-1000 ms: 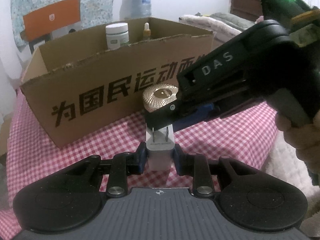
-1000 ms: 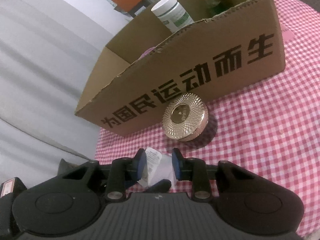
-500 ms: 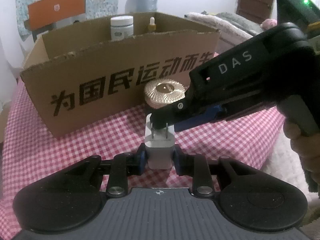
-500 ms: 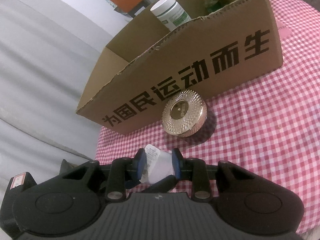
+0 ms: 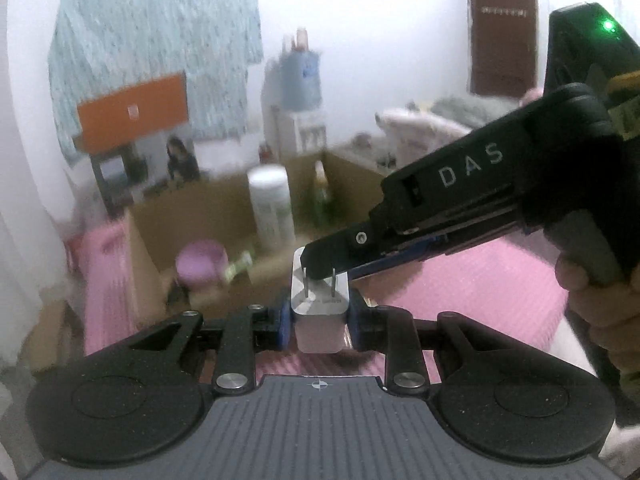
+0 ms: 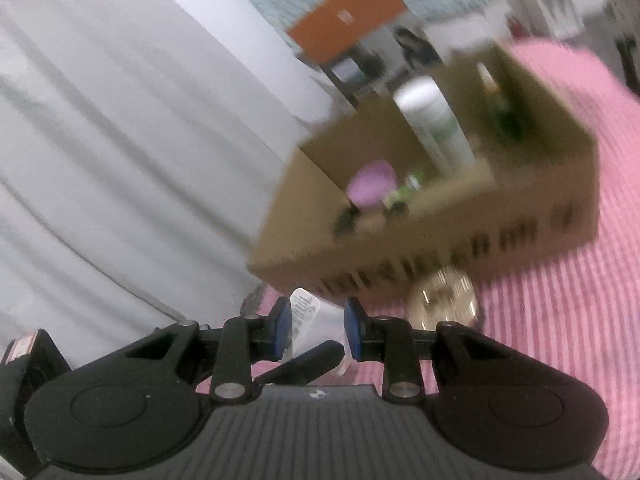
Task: Organize rigid objects
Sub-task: 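Carry the white plug into the box and open the right gripper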
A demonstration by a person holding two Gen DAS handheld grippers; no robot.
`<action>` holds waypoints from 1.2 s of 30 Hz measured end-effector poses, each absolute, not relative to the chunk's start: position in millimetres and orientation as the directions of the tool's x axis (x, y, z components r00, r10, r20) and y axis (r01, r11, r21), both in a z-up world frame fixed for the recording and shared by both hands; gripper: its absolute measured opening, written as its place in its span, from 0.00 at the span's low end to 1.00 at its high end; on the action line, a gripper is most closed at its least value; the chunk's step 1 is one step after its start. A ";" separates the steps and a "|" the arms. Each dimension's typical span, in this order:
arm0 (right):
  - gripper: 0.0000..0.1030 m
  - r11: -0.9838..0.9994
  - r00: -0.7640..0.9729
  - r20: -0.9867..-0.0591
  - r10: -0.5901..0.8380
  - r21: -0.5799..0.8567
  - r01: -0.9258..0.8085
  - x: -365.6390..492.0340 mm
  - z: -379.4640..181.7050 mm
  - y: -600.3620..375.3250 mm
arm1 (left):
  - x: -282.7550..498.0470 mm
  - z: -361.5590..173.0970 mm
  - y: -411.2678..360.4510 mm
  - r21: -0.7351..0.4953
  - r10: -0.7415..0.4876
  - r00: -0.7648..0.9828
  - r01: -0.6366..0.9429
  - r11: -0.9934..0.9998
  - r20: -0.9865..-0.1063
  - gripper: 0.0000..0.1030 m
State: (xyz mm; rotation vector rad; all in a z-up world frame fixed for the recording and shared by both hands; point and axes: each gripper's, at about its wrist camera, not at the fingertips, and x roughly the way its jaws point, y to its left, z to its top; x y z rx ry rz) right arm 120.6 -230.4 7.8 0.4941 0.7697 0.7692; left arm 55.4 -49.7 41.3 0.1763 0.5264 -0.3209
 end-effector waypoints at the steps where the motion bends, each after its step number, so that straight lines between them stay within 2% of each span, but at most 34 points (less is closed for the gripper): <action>1: 0.30 0.629 0.485 -0.418 0.769 0.633 -0.452 122.6 17.3 -230.4 | 59.9 48.0 -50.1 0.089 -0.254 0.825 0.343 0.935 -0.505 0.25; 6: 0.30 0.627 0.513 -0.375 0.772 0.575 -0.525 144.2 57.3 -232.3 | 95.9 69.7 -50.6 0.078 -0.260 0.834 0.338 0.938 -0.487 0.25; 13: 0.30 0.644 0.479 -0.433 0.764 0.570 -0.511 205.7 68.5 -231.6 | 159.9 62.6 -46.6 -0.024 -0.299 0.751 0.354 0.935 -0.589 0.25; 23: 0.31 0.683 0.338 -0.594 0.730 0.615 -0.394 290.7 13.5 -227.6 | 232.7 16.9 -50.8 -0.132 -0.308 0.577 0.326 0.936 -0.756 0.25; 29: 0.31 0.699 0.259 -0.653 0.712 0.618 -0.361 318.8 -14.7 -226.0 | 247.8 3.9 -57.1 -0.128 -0.284 0.517 0.316 0.940 -0.807 0.26; 36: 0.31 0.708 0.185 -0.694 0.696 0.620 -0.338 335.6 -32.7 -221.9 | 256.5 -1.1 -52.3 -0.177 -0.299 0.465 0.287 0.941 -0.834 0.27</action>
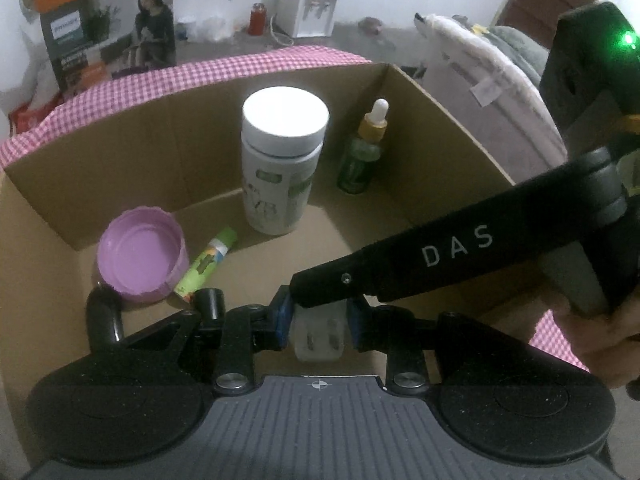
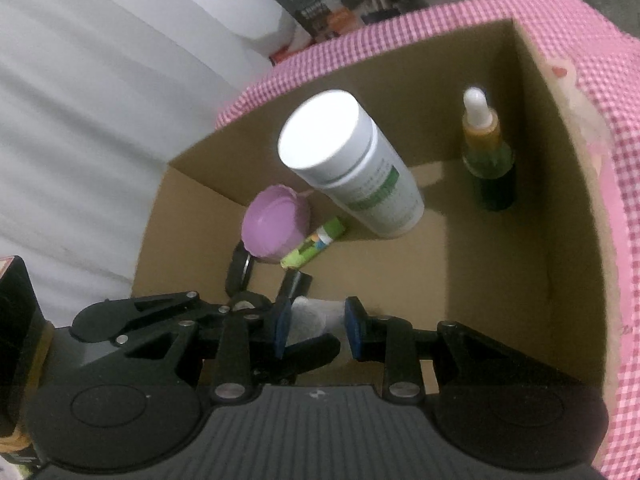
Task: Organize rigid objects
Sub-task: 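Carry the white plug into the box and open the right gripper, then move the right gripper to the gold round jar on the table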
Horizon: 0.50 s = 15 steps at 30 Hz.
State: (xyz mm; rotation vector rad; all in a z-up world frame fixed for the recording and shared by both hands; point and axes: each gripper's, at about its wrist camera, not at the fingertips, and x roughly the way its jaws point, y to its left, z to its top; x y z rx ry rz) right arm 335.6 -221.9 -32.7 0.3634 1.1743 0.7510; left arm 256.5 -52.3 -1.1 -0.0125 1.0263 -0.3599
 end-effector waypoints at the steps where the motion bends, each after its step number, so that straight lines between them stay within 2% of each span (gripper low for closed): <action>1: 0.32 0.706 0.180 -0.693 0.698 0.624 -0.335 336.3 -34.4 -221.9 | 256.5 -0.4 -51.7 -0.176 -0.296 0.469 0.284 0.943 -0.832 0.27; 3: 0.33 0.707 0.177 -0.695 0.696 0.623 -0.334 337.5 -35.7 -221.4 | 255.9 1.7 -52.2 -0.173 -0.292 0.474 0.279 0.944 -0.831 0.29; 5: 0.35 0.710 0.182 -0.696 0.694 0.621 -0.332 338.1 -35.7 -221.3 | 252.4 5.6 -52.8 -0.172 -0.294 0.482 0.280 0.944 -0.825 0.39; 7: 0.37 0.705 0.194 -0.688 0.699 0.620 -0.344 335.2 -31.5 -222.3 | 246.1 12.8 -52.8 -0.160 -0.287 0.508 0.278 0.947 -0.812 0.62; 8: 0.40 0.704 0.206 -0.683 0.701 0.615 -0.356 332.2 -27.6 -222.4 | 243.6 16.4 -53.5 -0.145 -0.275 0.524 0.276 0.950 -0.806 0.69; 10: 0.55 0.704 0.245 -0.670 0.701 0.596 -0.386 324.5 -16.6 -224.0 | 233.5 25.4 -54.6 -0.114 -0.249 0.561 0.264 0.958 -0.789 0.88; 12: 0.60 0.704 0.296 -0.647 0.703 0.573 -0.421 313.5 -2.9 -227.0 | 225.8 33.8 -56.5 -0.082 -0.221 0.595 0.252 0.964 -0.773 0.99; 15: 0.67 0.699 0.357 -0.607 0.710 0.548 -0.459 296.3 17.5 -233.3 | 209.7 46.9 -57.7 -0.040 -0.192 0.639 0.245 0.969 -0.745 0.99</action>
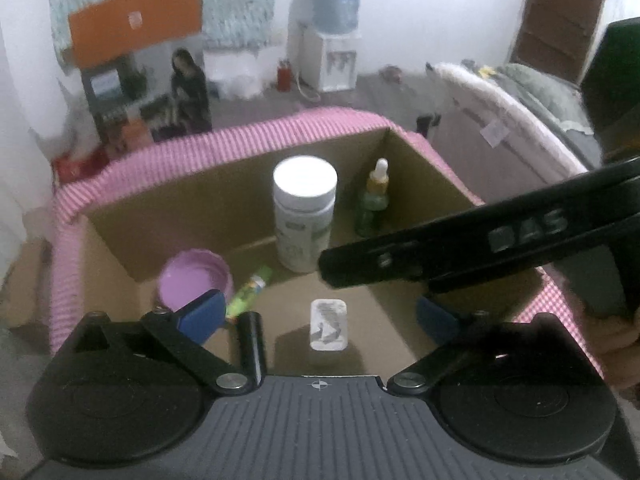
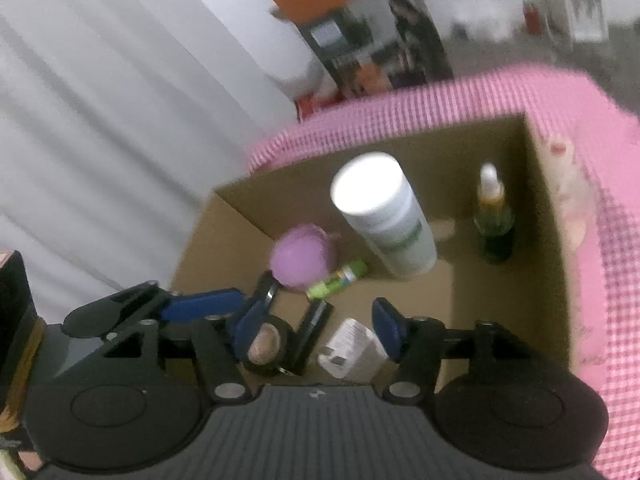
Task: Organize rigid objects
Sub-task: 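Move the right gripper to the gold round jar on the table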
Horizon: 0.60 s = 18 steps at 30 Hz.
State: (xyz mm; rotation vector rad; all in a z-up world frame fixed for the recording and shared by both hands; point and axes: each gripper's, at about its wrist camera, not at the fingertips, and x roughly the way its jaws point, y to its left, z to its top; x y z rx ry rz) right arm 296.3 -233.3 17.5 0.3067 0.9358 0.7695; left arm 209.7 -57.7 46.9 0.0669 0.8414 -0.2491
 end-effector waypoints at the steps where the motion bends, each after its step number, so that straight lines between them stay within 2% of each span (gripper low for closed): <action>1: 0.70 0.700 0.378 -0.594 0.711 0.539 -0.469 289.7 24.2 -235.3 | 204.6 50.2 -57.7 -0.029 -0.183 0.649 0.240 0.970 -0.739 0.99; 5: 0.78 0.712 0.463 -0.543 0.701 0.489 -0.504 261.6 48.1 -244.1 | 189.4 60.7 -56.4 -0.014 -0.175 0.673 0.238 0.971 -0.719 1.00; 7: 0.92 0.717 0.498 -0.516 0.696 0.468 -0.517 247.7 59.0 -249.6 | 180.4 64.5 -55.4 -0.012 -0.176 0.683 0.238 0.971 -0.709 1.00; 9: 0.98 0.730 0.540 -0.492 0.684 0.438 -0.525 233.2 68.4 -254.3 | 173.3 67.3 -55.8 -0.007 -0.175 0.694 0.237 0.971 -0.698 1.00; 14: 1.00 0.778 0.641 -0.442 0.627 0.317 -0.543 194.5 89.6 -262.2 | 154.9 72.6 -56.5 0.012 -0.168 0.718 0.239 0.971 -0.675 1.00; 18: 1.00 0.826 0.705 -0.438 0.558 0.215 -0.521 167.3 98.8 -263.8 | 144.9 71.6 -56.1 0.011 -0.170 0.719 0.240 0.971 -0.673 1.00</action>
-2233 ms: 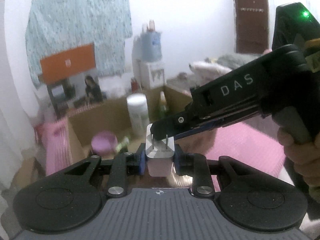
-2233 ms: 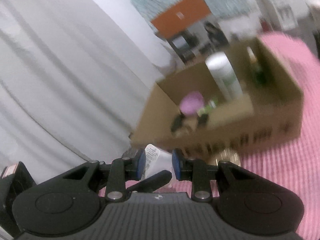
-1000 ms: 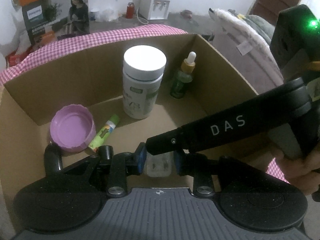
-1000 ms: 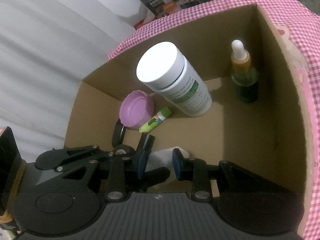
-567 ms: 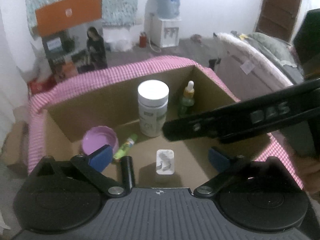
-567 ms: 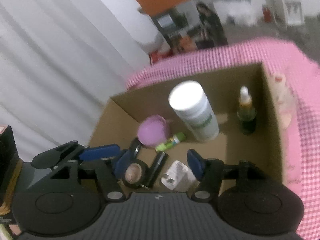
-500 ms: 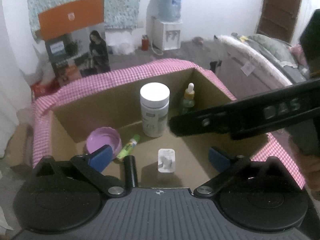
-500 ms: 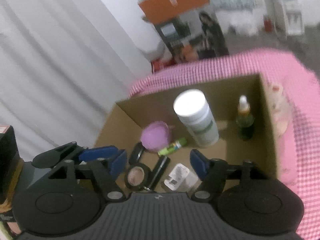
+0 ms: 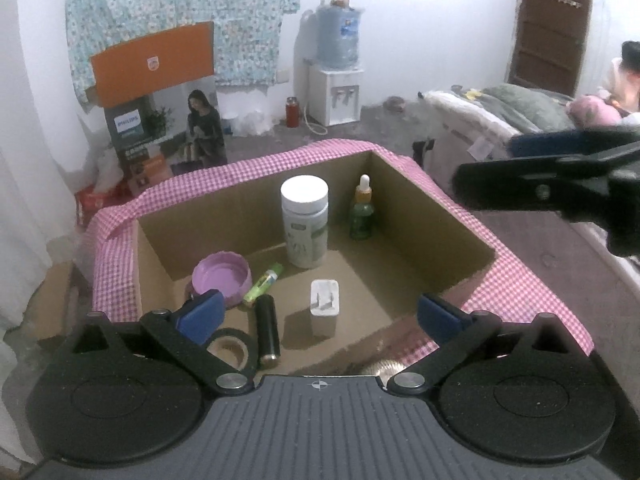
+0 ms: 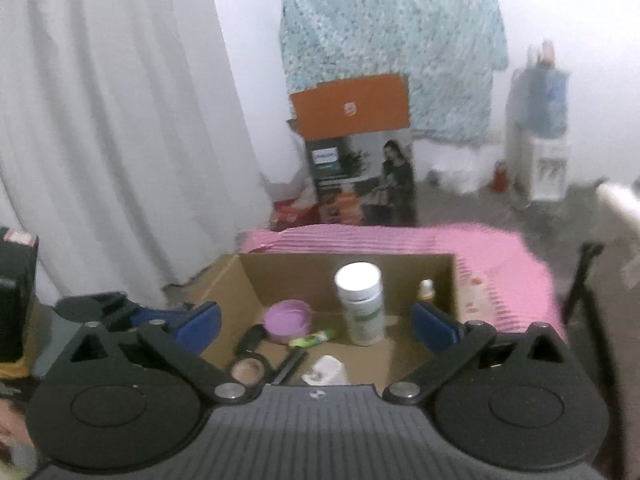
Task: Organize rigid objects
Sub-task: 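Move the right gripper to the gold round jar on the table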
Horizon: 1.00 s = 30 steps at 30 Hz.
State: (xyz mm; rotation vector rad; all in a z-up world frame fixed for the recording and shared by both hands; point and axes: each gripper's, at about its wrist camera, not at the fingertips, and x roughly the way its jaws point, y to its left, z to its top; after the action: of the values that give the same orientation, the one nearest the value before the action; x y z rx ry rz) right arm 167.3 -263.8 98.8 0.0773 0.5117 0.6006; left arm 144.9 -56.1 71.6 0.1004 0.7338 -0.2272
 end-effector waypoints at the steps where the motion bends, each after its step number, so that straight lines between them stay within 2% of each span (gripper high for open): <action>1: 1.00 0.841 0.726 -0.436 0.532 0.177 -0.511 159.2 101.5 -263.6 | 143.2 71.2 -55.6 0.012 -0.169 0.720 0.239 0.971 -0.673 1.00; 5: 1.00 0.892 0.807 -0.422 0.412 0.007 -0.452 131.7 108.2 -257.8 | 132.3 67.4 -52.6 0.012 -0.164 0.723 0.231 0.973 -0.671 1.00; 7: 1.00 0.907 0.851 -0.387 0.355 -0.076 -0.413 115.3 110.8 -255.9 | 125.5 64.6 -49.6 0.005 -0.166 0.726 0.228 0.974 -0.667 1.00; 11: 1.00 0.897 0.880 -0.318 0.353 -0.155 -0.415 86.5 111.8 -262.6 | 105.4 55.0 -42.2 -0.033 -0.192 0.737 0.225 0.974 -0.648 1.00; 15: 1.00 0.872 0.818 -0.346 0.460 0.003 -0.489 79.9 90.3 -279.2 | 91.7 35.5 -41.7 -0.071 -0.231 0.735 0.243 0.967 -0.638 1.00; 19: 1.00 0.842 0.719 -0.448 0.532 0.189 -0.506 94.3 48.2 -280.4 | 90.3 9.6 -54.4 -0.049 -0.234 0.725 0.268 0.962 -0.648 1.00; 22: 1.00 0.843 0.675 -0.512 0.532 0.248 -0.477 109.5 16.5 -269.4 | 96.5 -9.1 -66.4 -0.006 -0.218 0.719 0.286 0.958 -0.660 1.00; 27: 1.00 0.811 0.612 -0.533 0.584 0.359 -0.462 133.6 -13.6 -257.3 | 107.7 -31.0 -82.2 0.053 -0.207 0.718 0.322 0.945 -0.664 0.99; 30: 0.95 0.799 0.580 -0.551 0.600 0.384 -0.462 138.9 -26.9 -250.2 | 111.6 -40.0 -89.4 0.064 -0.213 0.708 0.343 0.937 -0.673 0.95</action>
State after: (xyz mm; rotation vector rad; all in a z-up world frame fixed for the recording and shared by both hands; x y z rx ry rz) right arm 138.9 -250.2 -26.9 0.2072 0.7198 0.6260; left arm 111.6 -89.4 -40.0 0.1898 0.7213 -0.3111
